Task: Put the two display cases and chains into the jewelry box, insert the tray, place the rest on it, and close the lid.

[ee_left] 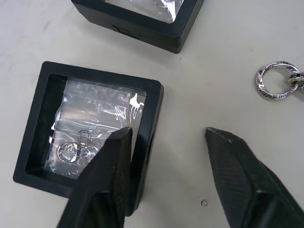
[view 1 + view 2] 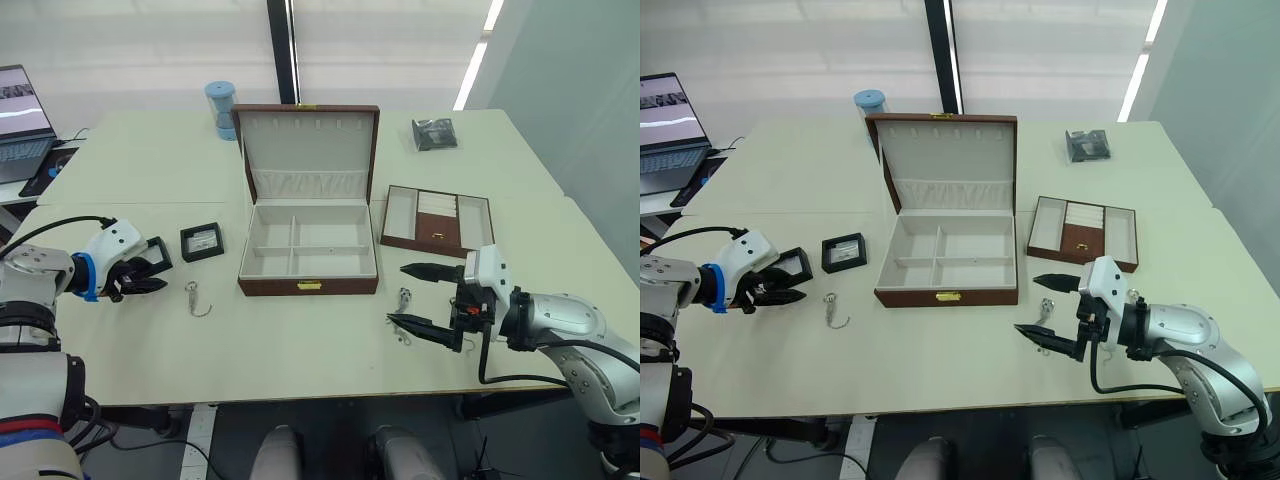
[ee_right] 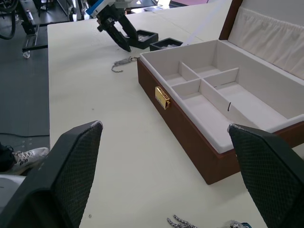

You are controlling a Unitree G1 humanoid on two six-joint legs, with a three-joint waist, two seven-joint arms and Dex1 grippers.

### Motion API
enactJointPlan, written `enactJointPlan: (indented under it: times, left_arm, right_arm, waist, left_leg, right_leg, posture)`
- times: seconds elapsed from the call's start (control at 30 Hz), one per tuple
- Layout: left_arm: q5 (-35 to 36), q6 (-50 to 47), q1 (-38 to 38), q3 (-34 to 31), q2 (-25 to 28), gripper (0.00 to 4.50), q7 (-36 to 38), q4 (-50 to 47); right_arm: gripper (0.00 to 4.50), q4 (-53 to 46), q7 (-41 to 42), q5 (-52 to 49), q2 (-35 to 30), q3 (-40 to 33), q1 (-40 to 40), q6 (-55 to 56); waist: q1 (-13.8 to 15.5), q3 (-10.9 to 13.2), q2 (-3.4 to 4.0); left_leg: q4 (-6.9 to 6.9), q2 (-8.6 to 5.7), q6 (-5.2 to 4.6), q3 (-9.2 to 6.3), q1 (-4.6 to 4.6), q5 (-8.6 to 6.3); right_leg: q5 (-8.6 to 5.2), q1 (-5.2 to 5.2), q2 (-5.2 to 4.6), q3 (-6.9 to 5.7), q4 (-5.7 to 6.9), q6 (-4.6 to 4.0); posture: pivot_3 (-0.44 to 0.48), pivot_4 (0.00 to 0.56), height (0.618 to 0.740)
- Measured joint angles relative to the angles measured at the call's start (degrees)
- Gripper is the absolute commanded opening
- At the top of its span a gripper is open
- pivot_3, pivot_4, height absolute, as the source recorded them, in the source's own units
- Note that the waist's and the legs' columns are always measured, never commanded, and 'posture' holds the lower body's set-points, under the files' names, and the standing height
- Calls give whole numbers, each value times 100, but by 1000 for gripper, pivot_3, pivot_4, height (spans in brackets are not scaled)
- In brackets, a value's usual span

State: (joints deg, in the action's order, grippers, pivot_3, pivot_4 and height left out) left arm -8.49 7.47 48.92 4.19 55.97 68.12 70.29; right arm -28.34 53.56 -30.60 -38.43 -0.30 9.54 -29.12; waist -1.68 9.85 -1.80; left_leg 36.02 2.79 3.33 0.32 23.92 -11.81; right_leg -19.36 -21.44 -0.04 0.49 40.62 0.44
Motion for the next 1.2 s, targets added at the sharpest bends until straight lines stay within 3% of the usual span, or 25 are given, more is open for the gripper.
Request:
enactJointPlan:
  times: [0.17,0.2,0.77,0.93,1.2]
  left_arm:
    - [4,-116,16,-12,2,92,0,-5]
    - [5,-127,16,-13,2,38,-2,-5]
    - [91,-372,6,-13,69,38,298,-373]
    - [335,-1041,17,-16,185,38,955,-1423]
    - [861,-2622,-297,18,263,38,1590,-4096]
  right_arm:
    - [4500,58,45,25,-2,9,2,40]
    - [4500,60,47,25,-2,12,3,47]
    - [4500,260,124,29,-40,93,60,219]
    - [4500,303,110,24,-57,-31,63,238]
    - [4500,169,-128,-105,-137,-581,-172,217]
  waist:
    - [0,0,0]
    - [1,0,0]
    - [3,2,-6]
    - [3,7,-16]
    - [2,8,-17]
  left_leg:
    - [0,0,0,0,-2,0]
    - [1,0,0,0,-2,0]
    - [5,0,0,2,-2,0]
    - [6,1,1,-2,-1,0]
    - [6,2,1,-13,-3,0]
  right_leg:
    - [0,0,0,3,2,0]
    - [0,0,0,3,3,0]
    - [0,-3,0,6,13,0]
    - [0,-3,0,6,13,0]
    - [0,-3,-1,14,16,0]
  posture:
    - [0,150,740]
    - [0,150,740]
    - [0,150,740]
    - [0,150,740]
    - [0,150,740]
